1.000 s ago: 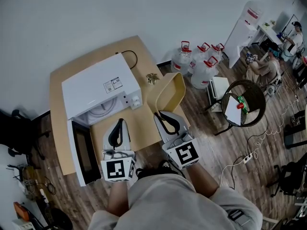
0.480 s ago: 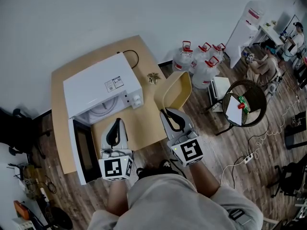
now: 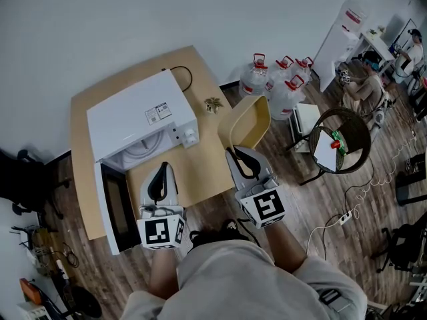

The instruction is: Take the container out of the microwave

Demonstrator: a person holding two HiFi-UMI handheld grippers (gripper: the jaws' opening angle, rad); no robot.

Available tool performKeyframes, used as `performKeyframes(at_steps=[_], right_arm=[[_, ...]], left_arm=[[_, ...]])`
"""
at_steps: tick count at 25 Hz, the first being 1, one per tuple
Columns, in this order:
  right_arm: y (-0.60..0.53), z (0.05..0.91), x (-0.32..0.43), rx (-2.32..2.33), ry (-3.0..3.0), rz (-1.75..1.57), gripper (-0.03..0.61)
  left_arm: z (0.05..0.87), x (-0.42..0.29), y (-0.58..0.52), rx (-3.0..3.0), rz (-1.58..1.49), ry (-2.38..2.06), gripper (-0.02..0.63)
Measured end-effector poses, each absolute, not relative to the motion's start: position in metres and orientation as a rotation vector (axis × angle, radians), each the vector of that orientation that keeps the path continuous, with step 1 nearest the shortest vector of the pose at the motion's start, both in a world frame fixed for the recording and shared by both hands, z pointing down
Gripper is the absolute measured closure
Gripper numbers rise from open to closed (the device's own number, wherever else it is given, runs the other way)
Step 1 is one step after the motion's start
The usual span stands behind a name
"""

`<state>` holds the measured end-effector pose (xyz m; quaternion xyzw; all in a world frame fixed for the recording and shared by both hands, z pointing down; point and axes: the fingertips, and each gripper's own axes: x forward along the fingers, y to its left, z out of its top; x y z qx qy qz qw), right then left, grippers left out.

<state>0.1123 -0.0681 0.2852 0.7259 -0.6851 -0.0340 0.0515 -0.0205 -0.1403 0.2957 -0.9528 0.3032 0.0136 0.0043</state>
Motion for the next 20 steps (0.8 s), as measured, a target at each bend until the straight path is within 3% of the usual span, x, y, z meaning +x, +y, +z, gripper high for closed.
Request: performKeyframes(at_steps=[20], right_arm=[[-0.0659, 0.2863, 0.1228, 2.228, -2.066, -0.104, 0.546]], left_arm=[[0.3005, -0.0129, -0.1385, -2.999, 0.03, 0.931, 0.612]])
